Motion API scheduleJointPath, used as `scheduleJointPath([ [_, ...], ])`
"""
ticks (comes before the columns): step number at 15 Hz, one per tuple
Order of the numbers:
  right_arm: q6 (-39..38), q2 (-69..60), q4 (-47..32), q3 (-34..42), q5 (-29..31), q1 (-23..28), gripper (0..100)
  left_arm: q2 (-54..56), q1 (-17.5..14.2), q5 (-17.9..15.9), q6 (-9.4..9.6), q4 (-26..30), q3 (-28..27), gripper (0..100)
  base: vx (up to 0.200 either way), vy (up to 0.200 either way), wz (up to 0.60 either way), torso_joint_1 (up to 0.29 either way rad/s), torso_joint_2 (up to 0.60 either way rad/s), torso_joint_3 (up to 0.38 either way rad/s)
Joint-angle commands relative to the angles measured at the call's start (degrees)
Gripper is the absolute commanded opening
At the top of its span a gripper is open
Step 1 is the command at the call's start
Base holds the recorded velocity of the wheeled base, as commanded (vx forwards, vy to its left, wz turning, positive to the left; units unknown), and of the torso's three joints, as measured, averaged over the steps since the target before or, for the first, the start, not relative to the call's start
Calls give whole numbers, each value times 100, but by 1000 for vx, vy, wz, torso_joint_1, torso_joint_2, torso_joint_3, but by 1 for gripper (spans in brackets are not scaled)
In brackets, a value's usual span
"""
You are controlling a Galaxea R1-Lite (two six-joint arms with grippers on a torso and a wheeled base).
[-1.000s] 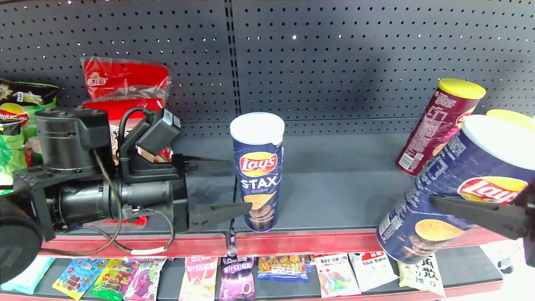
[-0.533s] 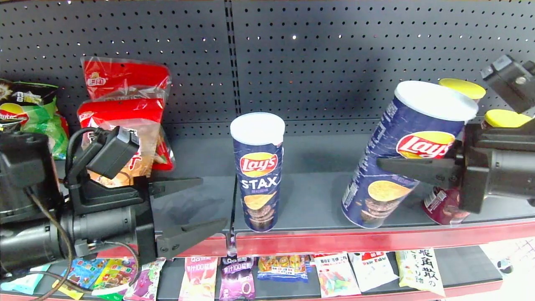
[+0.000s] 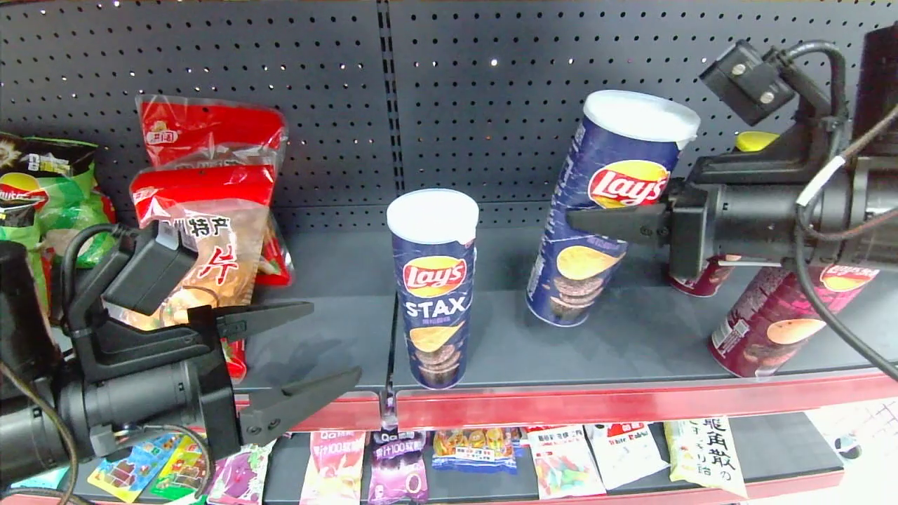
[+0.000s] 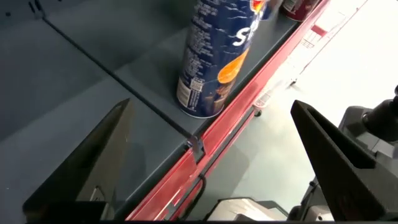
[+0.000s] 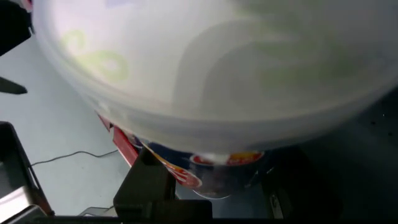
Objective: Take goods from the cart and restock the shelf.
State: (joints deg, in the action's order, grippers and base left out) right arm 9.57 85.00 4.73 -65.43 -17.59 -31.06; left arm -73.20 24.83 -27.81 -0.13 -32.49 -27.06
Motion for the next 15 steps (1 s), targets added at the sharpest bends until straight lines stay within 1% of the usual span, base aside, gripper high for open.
scheduleJointPath([
  [1,1,508,2,-418,-25,-23,0,34,-5,-5,5,-12,17,100,0,0,0,0,0,0],
  [5,-8,1132,10,-1025,-113,-32,0,175,-5,-14,-4,-21,157,100,0,0,0,0,0,0],
  [7,1,1414,54,-1262,-298,-93,0,193,-5,3,-4,-21,140,100,0,0,0,0,0,0],
  [9,1,1721,283,-1385,-324,-111,0,236,-5,162,5,-21,131,100,0,0,0,0,0,0],
  [10,1,1932,511,-1438,-438,-111,0,272,-5,337,5,-12,157,100,0,0,0,0,0,0],
  [12,-8,1976,538,-1464,-508,-111,0,280,-5,364,5,-12,157,100,0,0,0,0,0,0],
  [13,10,2336,538,-1824,-596,-111,0,289,-13,381,-4,-12,140,100,0,0,0,0,0,0],
  [15,142,2556,538,-2062,-596,-111,0,289,-13,390,-4,-12,131,100,0,0,0,0,0,0],
])
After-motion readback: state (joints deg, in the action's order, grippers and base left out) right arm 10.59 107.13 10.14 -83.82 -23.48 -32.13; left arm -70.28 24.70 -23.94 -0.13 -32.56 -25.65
